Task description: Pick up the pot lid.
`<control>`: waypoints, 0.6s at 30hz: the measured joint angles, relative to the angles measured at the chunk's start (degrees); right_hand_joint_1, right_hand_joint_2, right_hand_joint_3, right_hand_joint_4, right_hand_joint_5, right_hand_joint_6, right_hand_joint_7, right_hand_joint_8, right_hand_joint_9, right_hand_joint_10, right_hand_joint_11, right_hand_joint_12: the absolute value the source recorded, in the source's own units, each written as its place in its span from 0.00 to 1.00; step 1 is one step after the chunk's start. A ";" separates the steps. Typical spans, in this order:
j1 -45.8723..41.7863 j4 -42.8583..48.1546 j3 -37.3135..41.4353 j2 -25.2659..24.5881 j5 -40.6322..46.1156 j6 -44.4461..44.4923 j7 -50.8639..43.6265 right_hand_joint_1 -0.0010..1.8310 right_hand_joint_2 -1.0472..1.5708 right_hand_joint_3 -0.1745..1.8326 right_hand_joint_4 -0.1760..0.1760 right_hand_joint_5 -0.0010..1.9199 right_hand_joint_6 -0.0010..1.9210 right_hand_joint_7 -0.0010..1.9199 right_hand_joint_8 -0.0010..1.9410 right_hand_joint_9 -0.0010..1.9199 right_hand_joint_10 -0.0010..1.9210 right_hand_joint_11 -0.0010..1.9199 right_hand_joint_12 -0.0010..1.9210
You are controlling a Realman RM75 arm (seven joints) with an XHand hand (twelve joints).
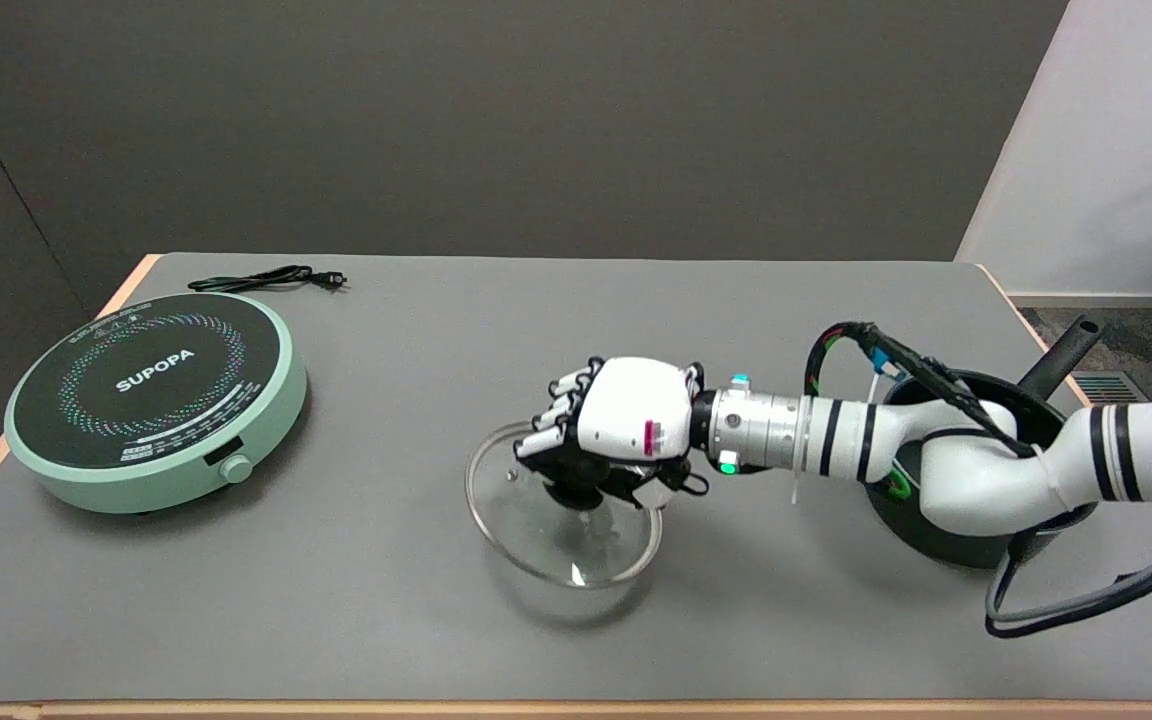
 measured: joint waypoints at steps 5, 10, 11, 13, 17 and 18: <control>1.78 1.01 0.23 0.09 1.18 -0.18 0.03 0.74 0.70 0.51 1.00 0.25 0.87 0.43 0.79 0.37 0.99 0.29 0.71; 3.38 1.82 0.78 0.14 2.09 -1.61 0.05 0.74 0.70 0.51 1.00 0.25 0.87 0.43 0.79 0.37 0.99 0.29 0.71; 3.62 1.93 0.92 0.14 2.21 -1.88 0.05 0.74 0.70 0.51 1.00 0.25 0.87 0.43 0.79 0.37 0.99 0.29 0.71; 4.16 2.22 1.28 0.14 2.49 -2.56 0.06 0.74 0.71 0.50 1.00 0.24 0.87 0.43 0.79 0.37 0.99 0.29 0.71; 5.17 2.84 1.99 0.13 3.05 -4.31 0.01 0.74 0.70 0.51 1.00 0.25 0.87 0.44 0.79 0.38 0.99 0.29 0.71; 5.48 3.00 2.15 0.11 3.16 -4.66 0.00 0.74 0.71 0.50 1.00 0.24 0.87 0.43 0.78 0.38 0.99 0.30 0.70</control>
